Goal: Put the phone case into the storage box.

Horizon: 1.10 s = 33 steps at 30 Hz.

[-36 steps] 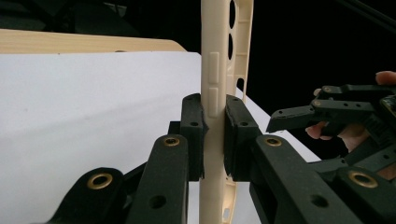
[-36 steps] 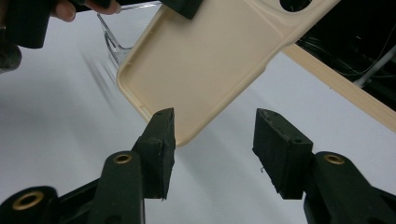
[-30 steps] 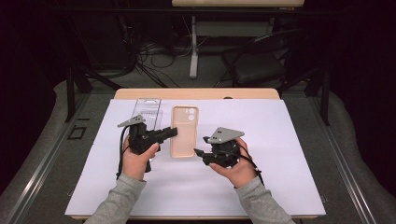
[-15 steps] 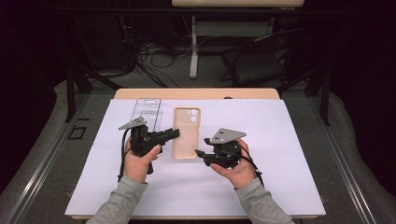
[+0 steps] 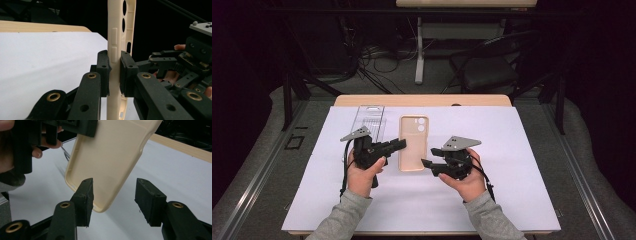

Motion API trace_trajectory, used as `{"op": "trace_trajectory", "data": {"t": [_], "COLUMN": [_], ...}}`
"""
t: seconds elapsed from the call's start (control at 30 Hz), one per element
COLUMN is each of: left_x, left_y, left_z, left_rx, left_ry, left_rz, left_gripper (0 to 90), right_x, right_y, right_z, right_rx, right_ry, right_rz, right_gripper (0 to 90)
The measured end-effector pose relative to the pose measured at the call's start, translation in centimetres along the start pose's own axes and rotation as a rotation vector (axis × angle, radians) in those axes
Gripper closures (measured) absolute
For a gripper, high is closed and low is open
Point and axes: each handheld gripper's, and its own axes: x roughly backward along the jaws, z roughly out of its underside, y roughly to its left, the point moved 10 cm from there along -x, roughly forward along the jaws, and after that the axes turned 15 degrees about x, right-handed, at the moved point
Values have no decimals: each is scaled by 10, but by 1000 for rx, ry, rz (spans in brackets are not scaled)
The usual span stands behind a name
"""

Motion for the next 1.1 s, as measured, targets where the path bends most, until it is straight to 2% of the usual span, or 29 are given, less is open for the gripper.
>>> {"op": "trace_trajectory", "data": {"t": [0.33,1.1], "left_x": [-3,-7], "left_y": [-4,-11], "left_z": [3,9], "left_rx": [3,3], "left_ry": [2,7], "left_rz": [15,42], "left_gripper": [807,807], "right_x": [2,5], "right_y": [-5,-7], "right_z": [1,0], "right_rx": [-106,-184], "right_ry": [-41,-79], "right_rz": [-25,-75], "right_gripper": [513,546]}}
